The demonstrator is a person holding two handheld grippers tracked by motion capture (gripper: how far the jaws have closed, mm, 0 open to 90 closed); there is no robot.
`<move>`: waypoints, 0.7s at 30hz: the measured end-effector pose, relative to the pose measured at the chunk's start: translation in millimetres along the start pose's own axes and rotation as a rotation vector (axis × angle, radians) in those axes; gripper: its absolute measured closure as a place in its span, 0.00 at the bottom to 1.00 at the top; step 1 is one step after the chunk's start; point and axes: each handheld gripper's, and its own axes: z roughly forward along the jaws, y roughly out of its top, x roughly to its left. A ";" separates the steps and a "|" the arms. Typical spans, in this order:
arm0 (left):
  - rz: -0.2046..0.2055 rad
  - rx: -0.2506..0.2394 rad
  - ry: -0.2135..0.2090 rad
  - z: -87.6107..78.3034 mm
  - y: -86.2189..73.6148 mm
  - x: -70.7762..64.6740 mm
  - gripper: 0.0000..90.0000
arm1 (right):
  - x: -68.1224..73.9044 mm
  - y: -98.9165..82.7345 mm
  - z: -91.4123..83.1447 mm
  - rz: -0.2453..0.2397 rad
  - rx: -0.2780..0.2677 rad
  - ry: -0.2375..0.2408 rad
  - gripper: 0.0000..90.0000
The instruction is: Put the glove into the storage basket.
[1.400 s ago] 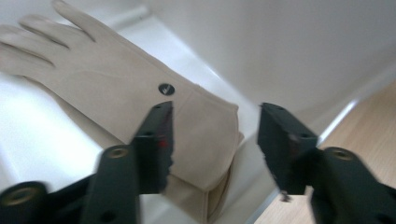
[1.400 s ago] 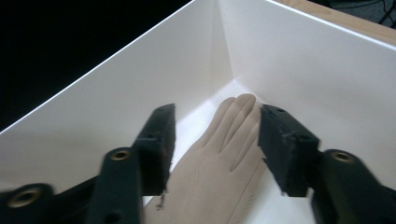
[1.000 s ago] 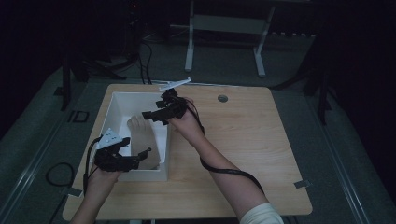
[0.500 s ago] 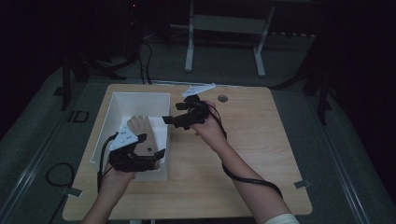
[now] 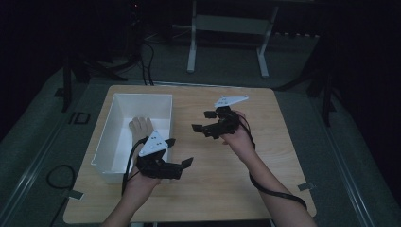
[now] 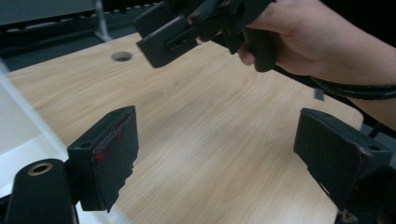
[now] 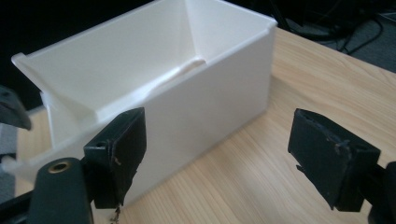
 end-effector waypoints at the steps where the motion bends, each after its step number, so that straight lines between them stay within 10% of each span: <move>1: 0.006 0.004 -0.007 3.3 -0.2 -2.6 0.16 | -1.5 -3.4 -2.5 0.003 0.002 0.000 0.21; 21: 0.081 0.107 -0.154 64.2 -23.0 -37.3 0.16 | -27.6 -70.1 -29.7 0.061 0.018 -0.022 0.20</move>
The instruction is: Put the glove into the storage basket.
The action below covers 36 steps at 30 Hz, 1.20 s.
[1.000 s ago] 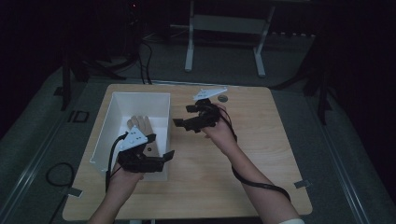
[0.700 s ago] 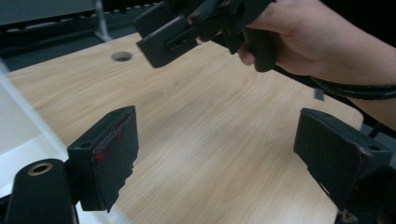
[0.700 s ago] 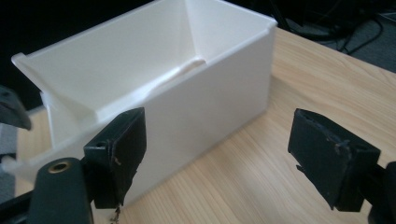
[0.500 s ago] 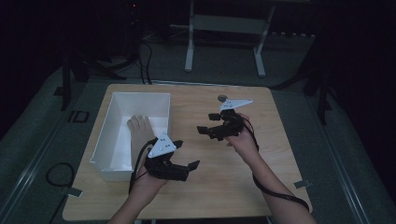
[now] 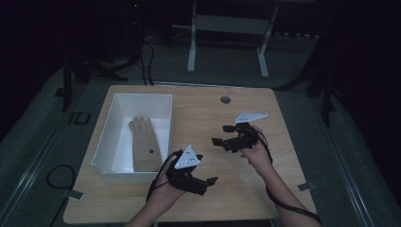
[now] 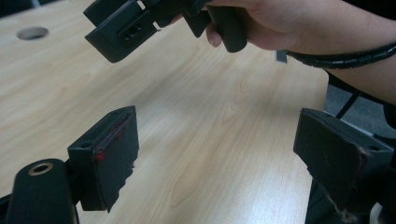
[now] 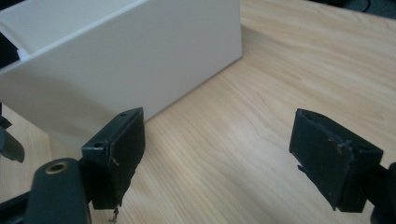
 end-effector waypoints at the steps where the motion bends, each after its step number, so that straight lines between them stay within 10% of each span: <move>1: -0.001 0.003 -0.004 2.8 -1.2 -0.3 0.16 | -1.3 -3.6 -0.3 0.002 0.000 -0.001 0.20; 36: -0.049 0.059 -0.059 62.0 -58.5 4.1 0.16 | -29.6 -100.4 6.5 0.009 0.050 -0.061 0.20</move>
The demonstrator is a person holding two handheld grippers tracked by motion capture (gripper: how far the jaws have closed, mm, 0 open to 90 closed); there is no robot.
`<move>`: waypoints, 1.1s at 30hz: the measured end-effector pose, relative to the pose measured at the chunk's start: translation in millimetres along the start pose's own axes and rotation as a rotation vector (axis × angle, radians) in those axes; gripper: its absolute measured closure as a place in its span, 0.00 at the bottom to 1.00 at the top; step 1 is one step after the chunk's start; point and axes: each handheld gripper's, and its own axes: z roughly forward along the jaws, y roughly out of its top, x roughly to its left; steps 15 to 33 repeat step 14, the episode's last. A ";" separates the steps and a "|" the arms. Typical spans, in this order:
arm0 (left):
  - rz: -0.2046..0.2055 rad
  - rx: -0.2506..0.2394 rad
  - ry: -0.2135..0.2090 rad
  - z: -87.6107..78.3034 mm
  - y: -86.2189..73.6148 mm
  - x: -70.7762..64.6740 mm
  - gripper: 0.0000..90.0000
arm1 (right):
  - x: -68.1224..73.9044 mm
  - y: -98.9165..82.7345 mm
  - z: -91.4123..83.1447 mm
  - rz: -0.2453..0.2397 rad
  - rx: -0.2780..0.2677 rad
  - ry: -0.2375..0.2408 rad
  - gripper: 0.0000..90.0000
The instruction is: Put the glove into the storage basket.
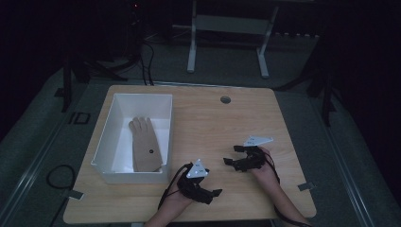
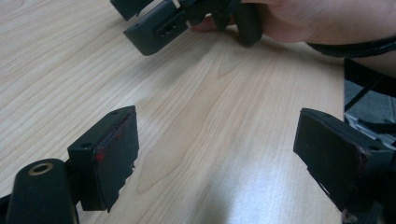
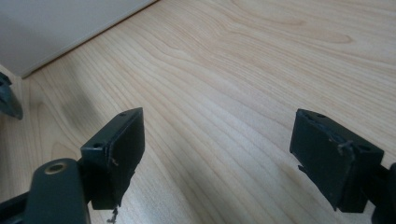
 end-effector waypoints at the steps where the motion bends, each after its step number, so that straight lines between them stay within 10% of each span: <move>1: -0.006 -0.003 0.003 0.8 -2.7 1.6 0.16 | 0.3 -0.4 0.2 -0.003 -0.001 0.001 0.20; 33: -0.005 -0.021 0.006 1.9 -10.4 2.4 0.16 | 0.5 -4.0 0.2 -0.028 -0.001 -0.014 0.19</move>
